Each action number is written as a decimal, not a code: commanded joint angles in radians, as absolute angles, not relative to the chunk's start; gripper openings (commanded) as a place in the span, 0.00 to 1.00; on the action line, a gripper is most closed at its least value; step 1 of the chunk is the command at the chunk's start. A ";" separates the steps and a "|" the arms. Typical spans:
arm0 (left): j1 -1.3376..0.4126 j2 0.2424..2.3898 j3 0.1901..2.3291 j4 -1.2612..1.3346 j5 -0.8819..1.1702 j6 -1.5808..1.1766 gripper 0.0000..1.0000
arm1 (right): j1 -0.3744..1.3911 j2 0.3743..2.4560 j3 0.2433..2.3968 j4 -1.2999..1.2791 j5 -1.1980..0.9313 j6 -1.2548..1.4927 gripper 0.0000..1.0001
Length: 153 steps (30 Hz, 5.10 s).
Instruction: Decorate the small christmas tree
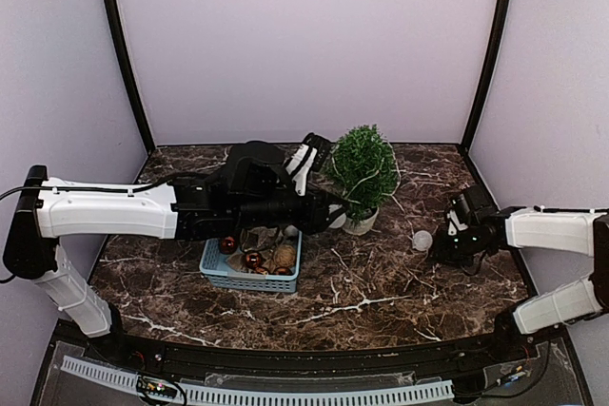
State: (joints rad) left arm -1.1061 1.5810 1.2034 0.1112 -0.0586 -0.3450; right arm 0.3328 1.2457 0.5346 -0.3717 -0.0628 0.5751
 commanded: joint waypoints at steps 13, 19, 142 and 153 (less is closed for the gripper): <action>-1.105 1.490 1.173 0.070 -0.121 -0.325 0.42 | 0.330 1.177 0.591 -0.324 -0.102 0.562 0.00; -1.105 1.472 1.184 0.083 -0.080 -0.229 0.52 | 0.331 0.878 0.704 -0.532 -0.041 0.598 0.00; -0.762 1.749 1.482 0.069 0.150 -0.170 0.00 | 0.707 1.288 1.477 -0.576 0.173 0.550 0.00; -0.731 1.881 1.618 0.059 0.203 -0.198 0.00 | 0.703 1.415 1.594 -0.629 0.331 0.513 0.00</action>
State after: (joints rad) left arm -0.7429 1.8484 1.5475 0.0570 0.1726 -0.1814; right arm 0.7025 1.3708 1.5375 -0.6102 0.2329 0.5327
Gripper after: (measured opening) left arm 0.012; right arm 0.016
